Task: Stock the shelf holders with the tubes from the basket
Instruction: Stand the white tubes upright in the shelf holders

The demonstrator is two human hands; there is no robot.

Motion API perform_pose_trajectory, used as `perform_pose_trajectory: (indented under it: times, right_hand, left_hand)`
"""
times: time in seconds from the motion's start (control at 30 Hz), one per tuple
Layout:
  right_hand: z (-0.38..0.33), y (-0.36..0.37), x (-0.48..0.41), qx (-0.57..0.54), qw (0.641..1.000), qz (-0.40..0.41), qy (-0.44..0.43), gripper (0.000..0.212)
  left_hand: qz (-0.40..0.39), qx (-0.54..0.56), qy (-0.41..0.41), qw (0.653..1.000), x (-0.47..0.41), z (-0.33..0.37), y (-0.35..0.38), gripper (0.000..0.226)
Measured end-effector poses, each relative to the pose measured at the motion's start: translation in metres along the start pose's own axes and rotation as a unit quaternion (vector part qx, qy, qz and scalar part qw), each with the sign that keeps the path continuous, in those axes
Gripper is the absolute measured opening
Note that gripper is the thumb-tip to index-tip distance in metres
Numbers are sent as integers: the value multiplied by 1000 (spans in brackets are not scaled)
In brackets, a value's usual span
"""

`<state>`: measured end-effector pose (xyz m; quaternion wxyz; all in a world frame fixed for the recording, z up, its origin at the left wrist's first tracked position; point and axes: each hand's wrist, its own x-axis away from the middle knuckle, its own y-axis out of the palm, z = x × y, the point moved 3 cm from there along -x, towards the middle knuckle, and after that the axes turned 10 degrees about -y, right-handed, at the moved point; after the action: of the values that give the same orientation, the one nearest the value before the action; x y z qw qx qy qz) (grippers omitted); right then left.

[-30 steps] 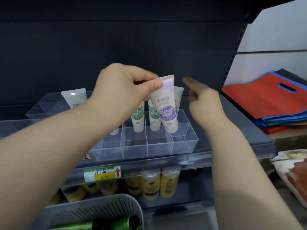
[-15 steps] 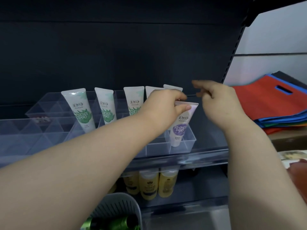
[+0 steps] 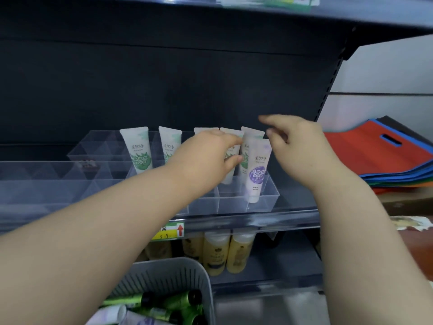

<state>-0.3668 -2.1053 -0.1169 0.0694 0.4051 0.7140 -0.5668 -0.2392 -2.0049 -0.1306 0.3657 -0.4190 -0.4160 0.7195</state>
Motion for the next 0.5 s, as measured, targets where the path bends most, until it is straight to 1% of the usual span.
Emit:
perform_pose_trajectory:
  times: [0.23, 0.4, 0.5]
  right_hand:
    - [-24, 15, 33, 2, 999, -19, 32, 38]
    - [-41, 37, 56, 19, 997, -73, 28, 39]
    - [-60, 51, 69, 6, 995, -99, 16, 39]
  left_hand:
    - [-10, -52, -17, 998, 40, -29, -16, 44]
    - [-9, -99, 2, 995, 66, -42, -22, 48]
    - [-16, -114, 0, 993, 80, -52, -20, 51]
